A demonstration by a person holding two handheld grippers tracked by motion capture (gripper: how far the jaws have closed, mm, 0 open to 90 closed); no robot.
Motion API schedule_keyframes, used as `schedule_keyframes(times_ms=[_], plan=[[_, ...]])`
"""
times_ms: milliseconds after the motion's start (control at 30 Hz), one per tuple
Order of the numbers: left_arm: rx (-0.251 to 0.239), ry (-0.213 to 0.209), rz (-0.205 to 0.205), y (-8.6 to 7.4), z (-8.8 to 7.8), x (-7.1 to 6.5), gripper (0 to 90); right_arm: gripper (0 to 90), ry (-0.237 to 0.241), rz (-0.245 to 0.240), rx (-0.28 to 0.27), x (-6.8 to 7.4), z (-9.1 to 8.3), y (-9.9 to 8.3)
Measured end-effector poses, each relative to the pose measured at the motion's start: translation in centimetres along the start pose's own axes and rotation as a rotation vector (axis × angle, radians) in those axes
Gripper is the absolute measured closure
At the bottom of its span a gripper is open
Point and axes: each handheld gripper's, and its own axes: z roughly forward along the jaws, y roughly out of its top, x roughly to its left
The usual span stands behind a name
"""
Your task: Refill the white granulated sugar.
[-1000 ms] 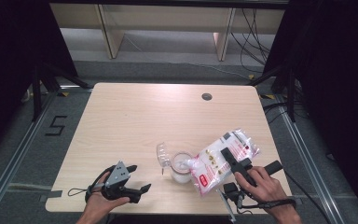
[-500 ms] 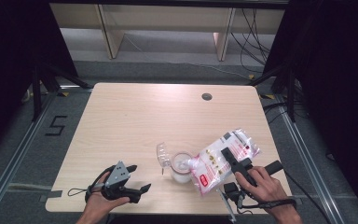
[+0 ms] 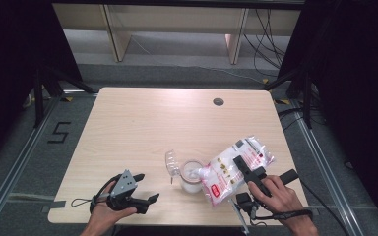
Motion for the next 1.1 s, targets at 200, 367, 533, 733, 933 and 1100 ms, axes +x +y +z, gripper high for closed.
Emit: schedule_keyframes(times_ms=[200,367,533,733,933,1100], plan=[[0.000,0.000,-0.007,-0.03,0.03,-0.03,16.3,71.6,0.000,0.004,0.001,0.02,-0.01,0.00],[0.003,0.002,-0.002,-0.02,0.01,0.02,16.3,71.8,0.006,0.018,0.002,0.11,-0.01,0.01],[0.001,0.000,-0.006,-0.03,0.03,-0.02,16.3,71.9,0.000,0.002,-0.004,-0.01,0.01,0.04],[0.003,0.002,-0.003,-0.03,0.01,0.00,16.3,72.0,0.002,0.007,-0.005,0.02,0.02,0.02],[0.000,0.001,-0.004,-0.03,0.02,-0.02,16.3,72.0,-0.001,0.021,0.005,0.04,-0.12,-0.04],[0.001,0.001,-0.005,-0.03,0.03,-0.02,16.3,72.0,-0.002,0.013,0.001,-0.02,-0.09,-0.06]])
